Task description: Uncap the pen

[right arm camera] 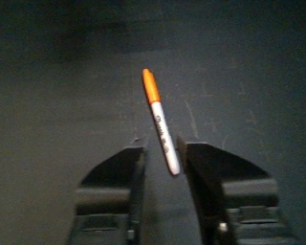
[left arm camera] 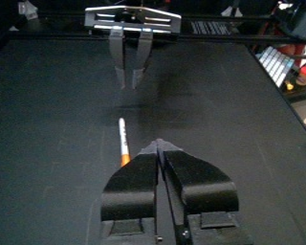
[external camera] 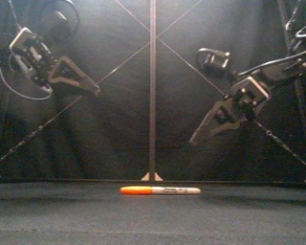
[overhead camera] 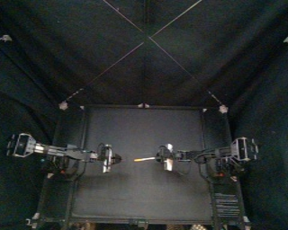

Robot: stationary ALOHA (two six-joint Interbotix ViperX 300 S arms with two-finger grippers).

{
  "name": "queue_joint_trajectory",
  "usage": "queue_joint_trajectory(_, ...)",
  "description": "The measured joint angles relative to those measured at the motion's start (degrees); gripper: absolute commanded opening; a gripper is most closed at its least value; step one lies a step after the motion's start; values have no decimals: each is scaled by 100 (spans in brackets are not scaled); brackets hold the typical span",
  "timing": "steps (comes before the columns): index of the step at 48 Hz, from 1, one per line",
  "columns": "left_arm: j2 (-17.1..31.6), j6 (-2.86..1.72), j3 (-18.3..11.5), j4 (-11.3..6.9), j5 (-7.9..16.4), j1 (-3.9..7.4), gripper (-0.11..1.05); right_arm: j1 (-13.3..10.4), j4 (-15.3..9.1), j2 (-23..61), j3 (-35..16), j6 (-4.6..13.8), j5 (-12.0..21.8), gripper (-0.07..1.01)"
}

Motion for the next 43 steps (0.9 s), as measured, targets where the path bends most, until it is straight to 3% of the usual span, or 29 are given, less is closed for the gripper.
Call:
queue_joint_trajectory(9, 53, 0, 0, -229, 0, 0, 103, -97, -79, 483, -246, -35, 18, 93)
queue_joint_trajectory(16, 62, 26, 0, -264, 0, 0, 103, -132, -141, 756, -360, 26, 26, 91)
queue_joint_trajectory(25, 88, 26, -70, -264, 0, 9, 103, -123, -176, 1002, -396, 35, 26, 82)
queue_joint_trajectory(34, 202, 26, -158, -264, 0, 26, 103, -114, -176, 1107, -431, 35, 26, 64)
queue_joint_trajectory(43, 519, 26, -343, -264, 44, 123, 103, -88, -185, 1090, -475, 44, 158, 50)
